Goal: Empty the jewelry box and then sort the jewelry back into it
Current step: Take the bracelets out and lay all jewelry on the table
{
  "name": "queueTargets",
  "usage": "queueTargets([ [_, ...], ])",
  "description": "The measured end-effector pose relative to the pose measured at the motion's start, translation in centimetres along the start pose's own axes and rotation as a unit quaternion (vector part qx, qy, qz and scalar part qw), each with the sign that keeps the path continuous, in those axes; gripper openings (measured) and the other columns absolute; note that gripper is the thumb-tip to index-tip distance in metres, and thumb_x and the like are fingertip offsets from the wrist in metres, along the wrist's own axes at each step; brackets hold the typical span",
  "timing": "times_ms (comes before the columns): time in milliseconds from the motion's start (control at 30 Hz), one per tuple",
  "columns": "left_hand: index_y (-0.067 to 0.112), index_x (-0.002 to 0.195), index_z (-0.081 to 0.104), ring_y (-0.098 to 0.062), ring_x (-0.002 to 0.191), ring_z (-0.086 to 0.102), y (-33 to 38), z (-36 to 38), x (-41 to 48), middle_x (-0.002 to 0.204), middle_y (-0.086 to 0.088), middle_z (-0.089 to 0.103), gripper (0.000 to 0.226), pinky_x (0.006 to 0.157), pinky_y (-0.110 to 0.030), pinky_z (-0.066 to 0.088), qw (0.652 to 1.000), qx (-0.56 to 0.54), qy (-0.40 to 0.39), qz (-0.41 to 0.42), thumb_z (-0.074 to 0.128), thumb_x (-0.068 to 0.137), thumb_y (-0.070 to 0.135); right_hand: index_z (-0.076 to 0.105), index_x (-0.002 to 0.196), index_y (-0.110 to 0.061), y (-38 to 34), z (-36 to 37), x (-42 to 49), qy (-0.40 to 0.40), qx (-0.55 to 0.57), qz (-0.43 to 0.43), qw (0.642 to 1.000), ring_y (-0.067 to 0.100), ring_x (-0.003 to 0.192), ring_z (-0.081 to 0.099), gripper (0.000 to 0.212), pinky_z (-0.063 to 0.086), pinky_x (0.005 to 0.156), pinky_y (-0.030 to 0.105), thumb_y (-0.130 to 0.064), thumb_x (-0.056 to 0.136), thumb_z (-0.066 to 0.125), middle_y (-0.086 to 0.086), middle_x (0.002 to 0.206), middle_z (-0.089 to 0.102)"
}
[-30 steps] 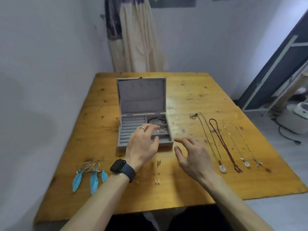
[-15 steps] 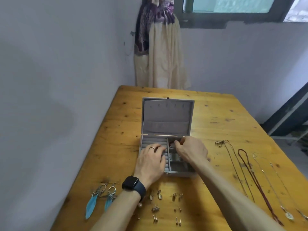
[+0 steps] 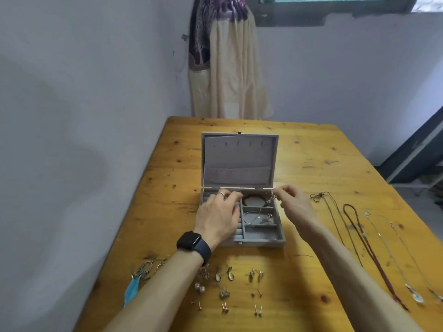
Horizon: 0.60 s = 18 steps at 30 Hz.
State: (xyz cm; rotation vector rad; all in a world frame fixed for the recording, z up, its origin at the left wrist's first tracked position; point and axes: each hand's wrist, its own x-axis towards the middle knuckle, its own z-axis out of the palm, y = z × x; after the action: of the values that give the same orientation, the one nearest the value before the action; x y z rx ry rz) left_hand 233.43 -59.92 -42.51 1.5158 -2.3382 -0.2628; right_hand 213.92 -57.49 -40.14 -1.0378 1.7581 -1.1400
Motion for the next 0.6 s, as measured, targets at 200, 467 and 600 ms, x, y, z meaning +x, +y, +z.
queueTargets([
  [200,0.040,0.121,0.066,-0.021,0.111,0.056,2.0,-1.1,4.7,0.118,0.004,0.057,0.025,0.085,-0.037,0.052,0.990,0.095,-0.089,0.051,0.053,0.099,0.036,0.060,0.089,-0.019,2.0,-3.7,-4.1,0.003,0.182,0.000,0.983,0.015,0.077,0.050,0.010,0.037,0.061,0.028,-0.024,0.098,0.058,0.003,0.093,0.066],
  [467,0.029,0.108,0.074,-0.024,0.115,0.059,4.6,-0.8,7.8,0.120,0.001,0.066,0.024,0.089,-0.036,0.047,0.950,0.258,-0.166,0.064,0.061,0.091,0.019,0.061,0.094,-0.013,4.6,-5.9,-8.2,0.020,0.226,0.024,0.974,0.015,0.078,0.055,0.009,0.038,0.063,0.030,-0.020,0.098,0.057,0.004,0.092,0.075],
  [600,0.026,0.111,0.071,-0.027,0.112,0.062,6.0,-0.8,8.2,0.120,-0.003,0.067,0.029,0.083,-0.035,0.044,0.927,0.315,-0.188,0.081,0.057,0.092,0.010,0.065,0.100,-0.013,5.5,-6.5,-8.8,0.022,0.206,0.049,0.977,0.018,0.083,0.060,0.009,0.040,0.067,0.032,-0.019,0.097,0.060,0.005,0.092,0.075],
])
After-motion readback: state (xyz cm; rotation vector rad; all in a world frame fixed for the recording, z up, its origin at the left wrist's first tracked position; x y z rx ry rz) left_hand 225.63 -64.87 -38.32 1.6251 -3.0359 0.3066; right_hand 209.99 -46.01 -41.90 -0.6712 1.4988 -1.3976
